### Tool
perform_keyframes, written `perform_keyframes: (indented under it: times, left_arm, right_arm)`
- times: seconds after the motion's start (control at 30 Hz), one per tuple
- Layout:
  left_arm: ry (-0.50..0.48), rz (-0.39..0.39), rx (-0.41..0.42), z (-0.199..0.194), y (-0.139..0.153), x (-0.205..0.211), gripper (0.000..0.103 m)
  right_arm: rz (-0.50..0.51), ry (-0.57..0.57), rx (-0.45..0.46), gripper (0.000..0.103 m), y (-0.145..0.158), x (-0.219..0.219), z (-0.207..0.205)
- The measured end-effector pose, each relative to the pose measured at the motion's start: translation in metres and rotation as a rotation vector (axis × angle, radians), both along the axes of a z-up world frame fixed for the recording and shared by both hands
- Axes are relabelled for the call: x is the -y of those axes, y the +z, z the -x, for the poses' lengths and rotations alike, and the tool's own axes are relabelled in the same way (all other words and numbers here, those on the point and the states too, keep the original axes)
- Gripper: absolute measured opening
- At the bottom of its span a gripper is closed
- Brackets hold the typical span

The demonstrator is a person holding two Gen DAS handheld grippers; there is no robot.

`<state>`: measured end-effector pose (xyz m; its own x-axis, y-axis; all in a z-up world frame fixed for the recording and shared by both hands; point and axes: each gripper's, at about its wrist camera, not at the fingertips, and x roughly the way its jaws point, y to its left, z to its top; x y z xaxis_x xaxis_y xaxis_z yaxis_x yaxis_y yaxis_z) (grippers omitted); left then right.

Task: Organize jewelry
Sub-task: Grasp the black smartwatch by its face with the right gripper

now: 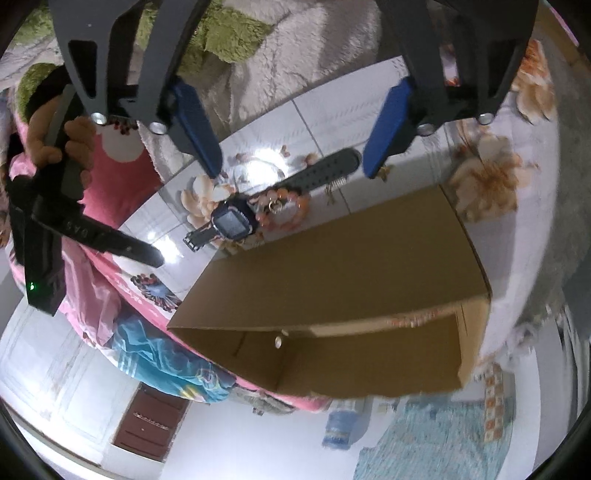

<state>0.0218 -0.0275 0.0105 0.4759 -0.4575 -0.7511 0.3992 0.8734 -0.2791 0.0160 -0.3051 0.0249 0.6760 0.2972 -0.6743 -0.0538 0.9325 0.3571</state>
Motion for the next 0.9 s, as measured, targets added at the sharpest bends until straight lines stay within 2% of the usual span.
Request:
perform_keyframes:
  times: [0.13,0.2,0.47,0.63,0.77,0.9]
  left_arm:
    - [0.008,0.014,-0.061,-0.010,-0.014,-0.004,0.063]
    - [0.019,0.015,-0.092,-0.015,-0.020,-0.007,0.060]
    - [0.039,0.005,-0.155,-0.028,-0.034,-0.008,0.060]
    - [0.034,-0.002,-0.151,-0.032,-0.034,-0.003,0.060]
    - [0.043,0.011,-0.163,-0.035,-0.034,-0.001,0.060]
    - [0.068,0.074,-0.191,-0.039,-0.035,-0.009,0.059]
  right_arm:
    - [0.041,0.055,-0.012,0.049,-0.003,-0.023,-0.012]
    - [0.064,0.077,-0.024,0.043,-0.008,-0.033,-0.018]
    - [0.140,0.125,-0.088,0.028,-0.031,-0.050,-0.030]
    - [0.155,0.145,-0.091,0.028,-0.035,-0.053,-0.031]
    - [0.109,0.149,-0.104,0.028,-0.037,-0.049,-0.033]
    - [0.064,0.144,-0.110,0.028,-0.039,-0.044,-0.035]
